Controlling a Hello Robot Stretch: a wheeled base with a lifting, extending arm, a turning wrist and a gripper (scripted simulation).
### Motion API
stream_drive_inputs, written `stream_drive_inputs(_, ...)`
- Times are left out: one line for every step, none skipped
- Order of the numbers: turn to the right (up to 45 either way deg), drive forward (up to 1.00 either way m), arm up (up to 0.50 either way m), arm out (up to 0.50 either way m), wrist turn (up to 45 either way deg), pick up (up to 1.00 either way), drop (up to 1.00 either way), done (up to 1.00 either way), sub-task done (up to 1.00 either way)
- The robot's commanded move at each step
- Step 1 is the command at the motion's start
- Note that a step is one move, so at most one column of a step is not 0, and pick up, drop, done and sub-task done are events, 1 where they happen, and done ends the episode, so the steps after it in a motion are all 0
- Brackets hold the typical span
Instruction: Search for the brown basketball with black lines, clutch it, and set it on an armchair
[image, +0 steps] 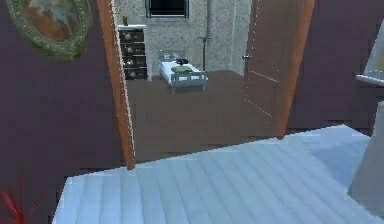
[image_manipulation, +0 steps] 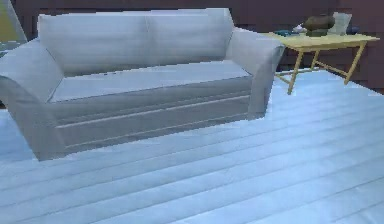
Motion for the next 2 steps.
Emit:
stream_drive_inputs(0.0, 1.0, 0.0, 0.0, 0.0, 0.0, 0.0, 0.0, 0.0)
stream_drive_inputs(0.0, 1.0, 0.0, 0.0, 0.0, 0.0, 0.0, 0.0, 0.0)
